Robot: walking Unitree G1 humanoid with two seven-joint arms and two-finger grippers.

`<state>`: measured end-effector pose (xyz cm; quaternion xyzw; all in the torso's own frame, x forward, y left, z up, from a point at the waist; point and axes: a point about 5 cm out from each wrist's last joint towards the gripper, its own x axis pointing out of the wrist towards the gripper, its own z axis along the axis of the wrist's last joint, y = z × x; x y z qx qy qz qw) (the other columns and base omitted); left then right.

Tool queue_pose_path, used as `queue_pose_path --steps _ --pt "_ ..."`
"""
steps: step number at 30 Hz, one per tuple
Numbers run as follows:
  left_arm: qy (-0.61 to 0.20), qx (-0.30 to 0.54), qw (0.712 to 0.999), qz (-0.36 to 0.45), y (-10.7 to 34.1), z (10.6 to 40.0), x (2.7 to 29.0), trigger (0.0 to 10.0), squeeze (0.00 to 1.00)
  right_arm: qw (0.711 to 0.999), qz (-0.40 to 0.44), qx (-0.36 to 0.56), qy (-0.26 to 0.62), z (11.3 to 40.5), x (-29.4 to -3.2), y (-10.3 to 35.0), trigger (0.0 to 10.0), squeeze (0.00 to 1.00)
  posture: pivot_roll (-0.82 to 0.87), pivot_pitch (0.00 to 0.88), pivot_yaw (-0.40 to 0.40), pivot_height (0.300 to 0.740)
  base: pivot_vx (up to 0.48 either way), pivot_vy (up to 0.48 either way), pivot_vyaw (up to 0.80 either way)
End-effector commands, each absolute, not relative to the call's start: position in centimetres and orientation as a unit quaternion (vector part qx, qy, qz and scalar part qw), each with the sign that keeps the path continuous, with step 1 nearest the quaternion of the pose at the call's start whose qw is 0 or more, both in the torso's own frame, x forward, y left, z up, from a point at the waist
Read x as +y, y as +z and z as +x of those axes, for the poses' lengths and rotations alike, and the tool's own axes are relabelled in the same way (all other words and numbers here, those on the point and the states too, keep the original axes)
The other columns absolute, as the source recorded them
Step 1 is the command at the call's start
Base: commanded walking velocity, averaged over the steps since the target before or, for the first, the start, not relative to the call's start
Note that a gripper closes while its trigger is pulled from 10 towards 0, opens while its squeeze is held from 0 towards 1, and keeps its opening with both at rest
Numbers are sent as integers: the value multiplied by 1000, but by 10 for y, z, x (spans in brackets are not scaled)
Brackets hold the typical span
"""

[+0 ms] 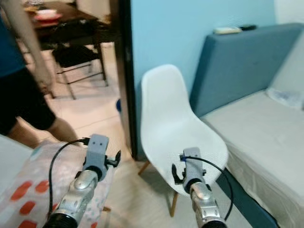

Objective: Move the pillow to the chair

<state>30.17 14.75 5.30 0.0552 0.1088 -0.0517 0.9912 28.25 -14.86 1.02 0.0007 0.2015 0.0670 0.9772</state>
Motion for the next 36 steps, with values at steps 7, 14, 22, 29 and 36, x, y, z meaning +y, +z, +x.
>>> queue_pose_path --steps 7,14,22,29,36 --pt "-55 116 990 50 50 301 146 10000 0 977 0 208 52 282 -156 10 10000 0 -24 78 -19 740 0 0 -800" --pt "-46 115 991 44 51 300 149 10000 0 975 -18 214 53 281 -157 8 10000 0 -19 77 -28 740 0 0 -800" --pt "-37 118 992 41 49 298 153 10000 0 973 -29 219 64 279 -154 8 10000 0 -25 79 -33 740 0 0 -800" --pt "-30 119 992 36 47 297 153 10000 0 973 -32 218 74 277 -154 8 10000 0 -27 82 -45 740 0 0 -800" --pt "-26 120 992 35 47 295 154 10000 0 974 -26 213 76 277 -153 10 10000 0 -22 85 -51 740 0 0 -800"
